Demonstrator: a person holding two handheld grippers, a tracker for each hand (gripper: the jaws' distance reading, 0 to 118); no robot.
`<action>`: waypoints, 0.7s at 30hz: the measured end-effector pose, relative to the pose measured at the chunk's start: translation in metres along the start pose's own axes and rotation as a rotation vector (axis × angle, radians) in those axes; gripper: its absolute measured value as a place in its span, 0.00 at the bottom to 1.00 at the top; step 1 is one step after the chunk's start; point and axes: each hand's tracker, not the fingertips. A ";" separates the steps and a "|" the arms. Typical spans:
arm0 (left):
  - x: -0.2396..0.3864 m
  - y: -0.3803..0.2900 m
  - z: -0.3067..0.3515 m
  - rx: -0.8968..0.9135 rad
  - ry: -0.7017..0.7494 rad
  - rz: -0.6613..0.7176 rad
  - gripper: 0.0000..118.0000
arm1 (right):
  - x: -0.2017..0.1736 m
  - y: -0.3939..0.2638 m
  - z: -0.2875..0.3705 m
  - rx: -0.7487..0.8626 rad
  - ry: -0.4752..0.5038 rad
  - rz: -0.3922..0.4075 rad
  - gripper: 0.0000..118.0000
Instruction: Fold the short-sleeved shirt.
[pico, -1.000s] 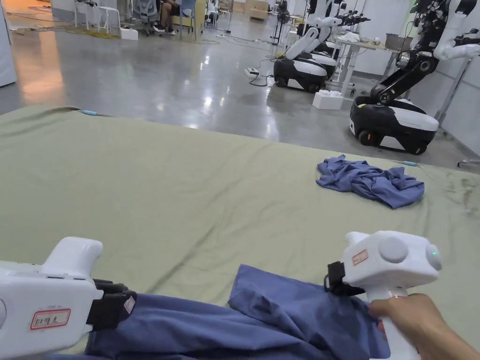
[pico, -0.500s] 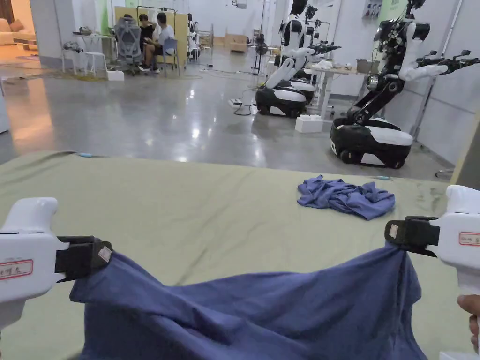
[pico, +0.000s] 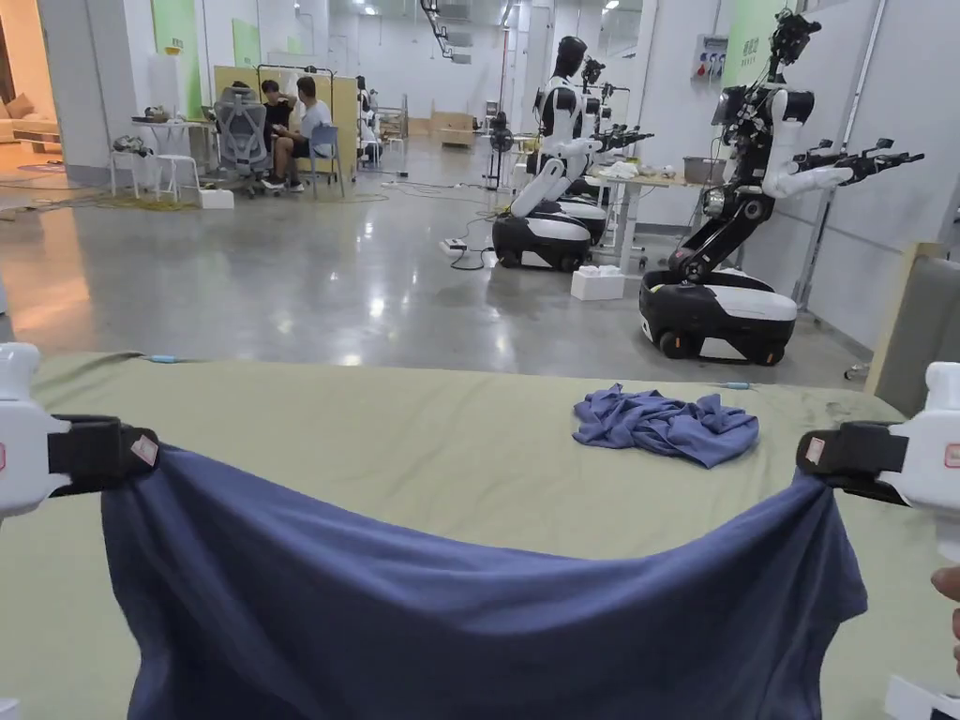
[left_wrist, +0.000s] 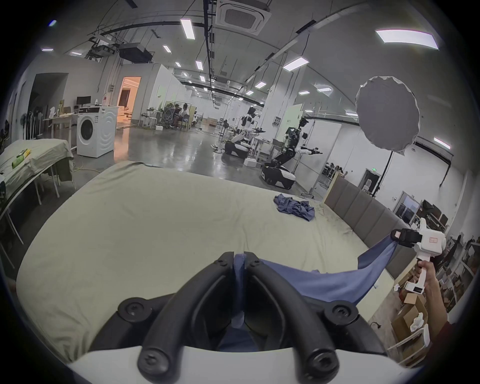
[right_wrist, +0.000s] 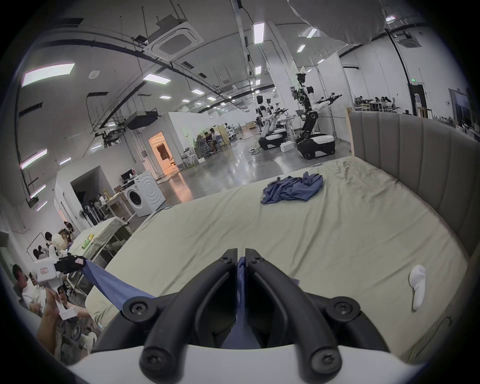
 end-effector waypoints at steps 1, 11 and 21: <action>0.000 0.011 -0.005 -0.003 -0.013 0.004 0.06 | -0.004 0.010 -0.004 -0.001 0.010 0.005 0.05; 0.009 0.098 -0.056 0.016 0.020 -0.008 0.04 | -0.046 0.111 -0.034 0.081 -0.012 0.046 0.05; 0.022 0.210 -0.111 0.076 0.086 -0.054 0.04 | -0.076 0.212 -0.094 0.161 -0.097 0.063 0.05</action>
